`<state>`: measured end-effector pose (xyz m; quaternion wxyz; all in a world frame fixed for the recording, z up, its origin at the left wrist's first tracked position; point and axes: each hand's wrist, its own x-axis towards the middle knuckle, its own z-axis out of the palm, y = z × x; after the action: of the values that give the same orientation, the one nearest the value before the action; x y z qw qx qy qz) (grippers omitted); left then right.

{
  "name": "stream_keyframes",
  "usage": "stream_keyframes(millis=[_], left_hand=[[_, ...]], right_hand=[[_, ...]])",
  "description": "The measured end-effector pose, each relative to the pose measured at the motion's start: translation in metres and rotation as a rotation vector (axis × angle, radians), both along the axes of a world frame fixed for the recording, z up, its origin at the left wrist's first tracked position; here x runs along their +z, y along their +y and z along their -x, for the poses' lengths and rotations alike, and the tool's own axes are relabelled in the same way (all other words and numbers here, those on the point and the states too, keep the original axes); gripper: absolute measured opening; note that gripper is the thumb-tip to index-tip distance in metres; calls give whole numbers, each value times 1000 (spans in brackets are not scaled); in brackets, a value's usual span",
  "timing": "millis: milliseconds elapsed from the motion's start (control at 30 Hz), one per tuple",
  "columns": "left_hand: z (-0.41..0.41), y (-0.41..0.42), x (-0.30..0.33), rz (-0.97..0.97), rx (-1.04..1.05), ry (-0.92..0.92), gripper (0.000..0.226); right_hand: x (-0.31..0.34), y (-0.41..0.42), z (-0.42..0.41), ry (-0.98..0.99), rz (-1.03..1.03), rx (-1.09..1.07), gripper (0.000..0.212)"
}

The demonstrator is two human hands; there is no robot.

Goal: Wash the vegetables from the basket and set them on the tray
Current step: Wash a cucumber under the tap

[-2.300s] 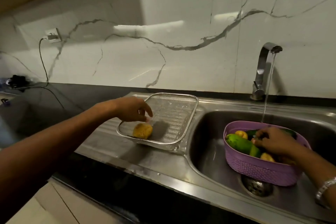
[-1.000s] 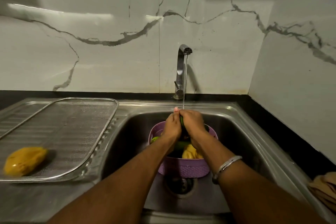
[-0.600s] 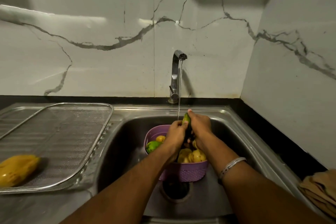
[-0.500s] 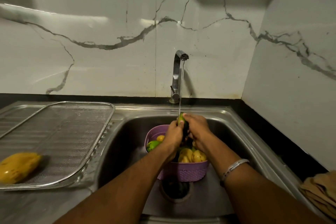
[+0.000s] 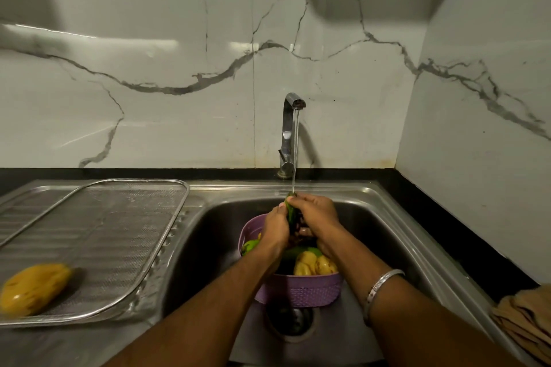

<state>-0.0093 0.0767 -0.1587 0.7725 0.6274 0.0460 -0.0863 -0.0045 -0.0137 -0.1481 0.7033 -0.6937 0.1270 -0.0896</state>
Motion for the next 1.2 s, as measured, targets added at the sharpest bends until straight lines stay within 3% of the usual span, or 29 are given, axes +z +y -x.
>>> stream_keyframes(millis=[167, 333, 400, 533, 700, 767, 800, 933, 967, 1200], left_hand=[[8, -5, 2, -37, -107, -38, 42], [4, 4, 6, 45, -62, 64, 45], [3, 8, 6, 14, -91, 94, 49], [4, 8, 2, -55, -184, 78, 50], [-3, 9, 7, 137, -171, 108, 52], [-2, 10, 11, 179, -183, 115, 52], [-1, 10, 11, 136, -193, 95, 52], [-2, 12, -8, -480, -180, -253, 46], [-4, 12, -12, -538, -161, -277, 46], [-7, 8, -4, -171, -72, -21, 52]], right_hand=[[0, -3, -5, 30, 37, -227, 22], [3, -1, 4, 77, -60, 26, 11], [4, 2, 4, 74, -33, -27, 8], [3, -3, -2, 84, 0, -192, 30], [7, -1, 7, 129, -129, 65, 31], [8, 1, 8, 124, -173, 61, 29], [8, 1, 7, 119, -163, 22, 29], [-2, -5, -4, 104, -31, -157, 24], [-4, -6, -5, 114, -13, -159, 24], [2, 1, 5, 118, -51, 55, 16]])
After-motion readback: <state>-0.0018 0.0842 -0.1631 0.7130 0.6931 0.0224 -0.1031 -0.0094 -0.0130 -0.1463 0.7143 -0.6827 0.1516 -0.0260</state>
